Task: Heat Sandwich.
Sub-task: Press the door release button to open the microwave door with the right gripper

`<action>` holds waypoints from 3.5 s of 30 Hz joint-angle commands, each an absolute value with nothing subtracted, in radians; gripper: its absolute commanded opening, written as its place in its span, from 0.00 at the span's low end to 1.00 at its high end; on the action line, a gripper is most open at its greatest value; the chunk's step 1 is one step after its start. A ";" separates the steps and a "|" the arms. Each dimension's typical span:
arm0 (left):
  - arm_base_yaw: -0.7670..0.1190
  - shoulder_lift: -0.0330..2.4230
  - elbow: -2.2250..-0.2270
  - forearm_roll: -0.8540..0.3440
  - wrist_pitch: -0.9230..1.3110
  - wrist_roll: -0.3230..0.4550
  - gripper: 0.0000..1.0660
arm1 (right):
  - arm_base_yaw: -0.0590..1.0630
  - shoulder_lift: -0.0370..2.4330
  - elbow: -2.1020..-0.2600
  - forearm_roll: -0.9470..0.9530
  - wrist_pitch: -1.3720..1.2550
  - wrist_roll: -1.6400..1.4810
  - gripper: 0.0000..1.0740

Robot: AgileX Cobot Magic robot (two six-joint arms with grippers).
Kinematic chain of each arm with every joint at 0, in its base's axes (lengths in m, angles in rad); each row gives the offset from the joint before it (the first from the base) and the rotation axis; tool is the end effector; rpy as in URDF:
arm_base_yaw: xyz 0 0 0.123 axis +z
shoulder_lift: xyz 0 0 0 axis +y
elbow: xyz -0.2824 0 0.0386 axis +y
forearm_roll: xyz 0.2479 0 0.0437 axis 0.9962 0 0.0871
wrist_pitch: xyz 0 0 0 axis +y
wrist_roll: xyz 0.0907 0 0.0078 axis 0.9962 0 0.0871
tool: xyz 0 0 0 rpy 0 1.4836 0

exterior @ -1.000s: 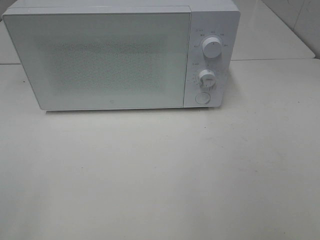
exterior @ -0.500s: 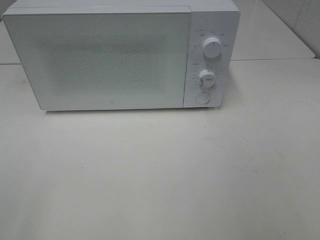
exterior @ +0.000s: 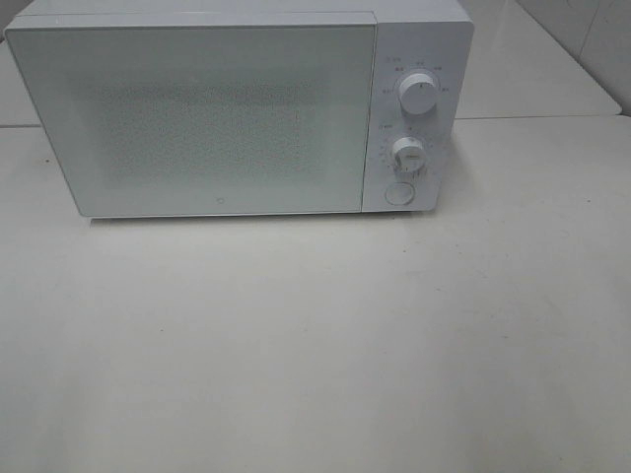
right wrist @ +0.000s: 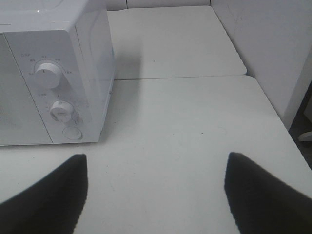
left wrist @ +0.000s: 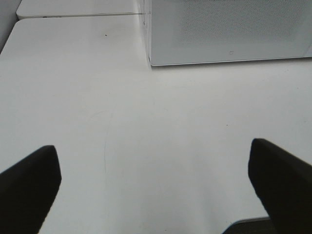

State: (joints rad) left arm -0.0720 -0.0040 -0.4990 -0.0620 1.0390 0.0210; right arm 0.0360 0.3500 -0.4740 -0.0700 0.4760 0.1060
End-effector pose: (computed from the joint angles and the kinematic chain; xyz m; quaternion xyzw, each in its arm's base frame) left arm -0.0049 -0.0045 0.2788 0.0402 0.8454 -0.0445 0.5308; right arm 0.0764 -0.0002 0.3063 0.0128 0.7938 0.0115 0.6079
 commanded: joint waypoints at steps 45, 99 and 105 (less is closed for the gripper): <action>-0.069 -0.027 -0.496 -0.071 1.037 0.016 0.95 | 0.200 1.188 -0.230 0.257 -0.790 -0.067 0.70; -0.069 -0.027 -0.496 -0.071 1.037 0.016 0.95 | 0.771 1.704 -0.294 0.705 -1.165 0.208 0.70; -0.069 -0.027 -0.496 -0.071 1.037 0.016 0.95 | 0.771 1.704 -0.294 0.704 -1.166 0.522 0.70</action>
State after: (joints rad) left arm -0.0720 -0.0040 -0.4990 -0.0620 1.0390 0.0210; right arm 0.7680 1.7050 -0.2860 0.7070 -1.1570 0.3960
